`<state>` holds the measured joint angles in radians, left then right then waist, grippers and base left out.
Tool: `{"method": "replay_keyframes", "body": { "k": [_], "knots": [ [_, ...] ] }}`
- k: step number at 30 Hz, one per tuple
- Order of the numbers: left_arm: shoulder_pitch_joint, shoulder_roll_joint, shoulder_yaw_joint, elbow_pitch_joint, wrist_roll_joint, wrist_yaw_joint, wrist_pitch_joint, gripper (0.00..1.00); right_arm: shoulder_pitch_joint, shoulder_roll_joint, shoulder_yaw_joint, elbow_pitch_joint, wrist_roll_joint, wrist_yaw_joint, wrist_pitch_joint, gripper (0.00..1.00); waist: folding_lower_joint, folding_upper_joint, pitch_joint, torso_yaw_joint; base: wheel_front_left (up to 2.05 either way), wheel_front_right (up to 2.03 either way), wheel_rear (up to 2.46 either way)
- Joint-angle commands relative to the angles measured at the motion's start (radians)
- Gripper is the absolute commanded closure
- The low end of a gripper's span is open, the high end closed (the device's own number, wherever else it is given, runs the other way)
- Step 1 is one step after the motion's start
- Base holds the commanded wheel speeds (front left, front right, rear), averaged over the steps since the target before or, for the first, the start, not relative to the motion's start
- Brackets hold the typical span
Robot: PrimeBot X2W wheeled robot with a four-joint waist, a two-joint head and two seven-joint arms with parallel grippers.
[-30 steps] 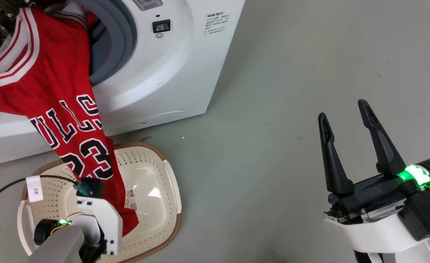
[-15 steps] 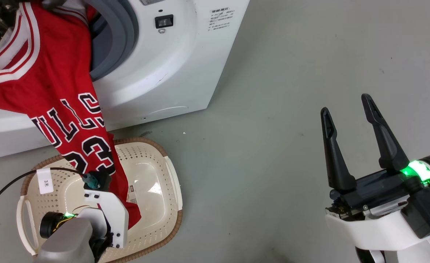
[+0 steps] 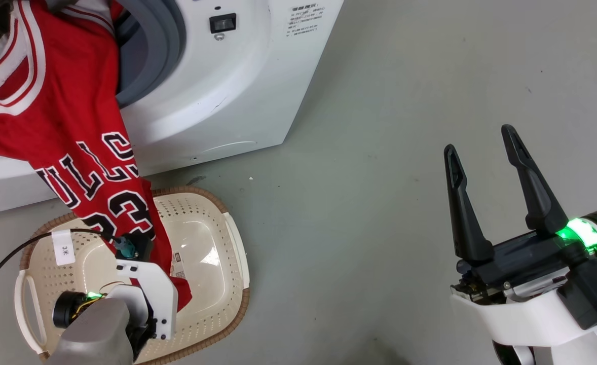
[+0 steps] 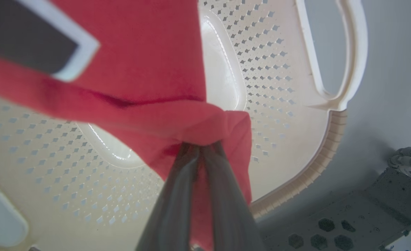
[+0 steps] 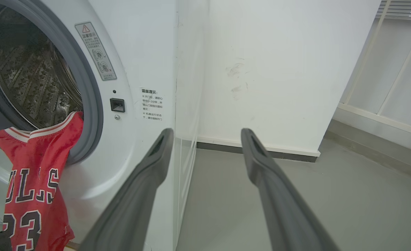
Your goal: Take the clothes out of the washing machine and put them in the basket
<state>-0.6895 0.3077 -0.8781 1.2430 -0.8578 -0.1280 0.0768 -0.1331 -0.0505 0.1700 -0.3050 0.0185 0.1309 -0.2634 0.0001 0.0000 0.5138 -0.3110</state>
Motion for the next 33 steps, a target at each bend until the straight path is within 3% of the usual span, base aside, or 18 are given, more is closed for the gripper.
{"method": "replay_keyframes", "body": {
  "k": [1, 12, 22, 27, 33],
  "knots": [
    [-0.015, 0.0, -0.002, 0.008, 0.0, 0.005, -0.019, 0.0, -0.01, 0.001, 0.002, 0.0, 0.004, 0.0, -0.002, 0.0, -0.0001, 0.0, -0.003, -0.002, 0.0, 0.0, 0.0],
    [0.05, -0.034, -0.016, 0.027, 0.0, 0.001, -0.102, 0.0, 0.04, 0.001, 0.007, 0.022, -0.011, 0.0, -0.002, 0.0, -0.0001, 0.0, -0.118, 0.026, 0.0, 0.0, 0.0],
    [0.11, -0.036, -0.005, 0.012, -0.001, 0.011, -0.312, 0.0, 0.111, 0.0, 0.014, 0.041, -0.025, 0.0, -0.002, 0.0, -0.0001, 0.0, -0.272, 0.057, 0.0, 0.0, 0.0],
    [0.103, -0.014, 0.004, -0.037, 0.03, 0.055, -0.342, 0.0, 0.156, 0.001, 0.015, 0.048, -0.032, 0.0, -0.002, 0.0, -0.0001, 0.0, -0.334, 0.067, 0.0, 0.0, 0.0],
    [0.107, 0.055, 0.081, -0.253, 0.115, 0.155, -0.343, 0.0, 0.183, 0.001, 0.014, 0.047, -0.036, 0.0, -0.002, 0.0, -0.0001, 0.0, -0.37, 0.074, 0.0, 0.0, 0.0]
  ]
}}
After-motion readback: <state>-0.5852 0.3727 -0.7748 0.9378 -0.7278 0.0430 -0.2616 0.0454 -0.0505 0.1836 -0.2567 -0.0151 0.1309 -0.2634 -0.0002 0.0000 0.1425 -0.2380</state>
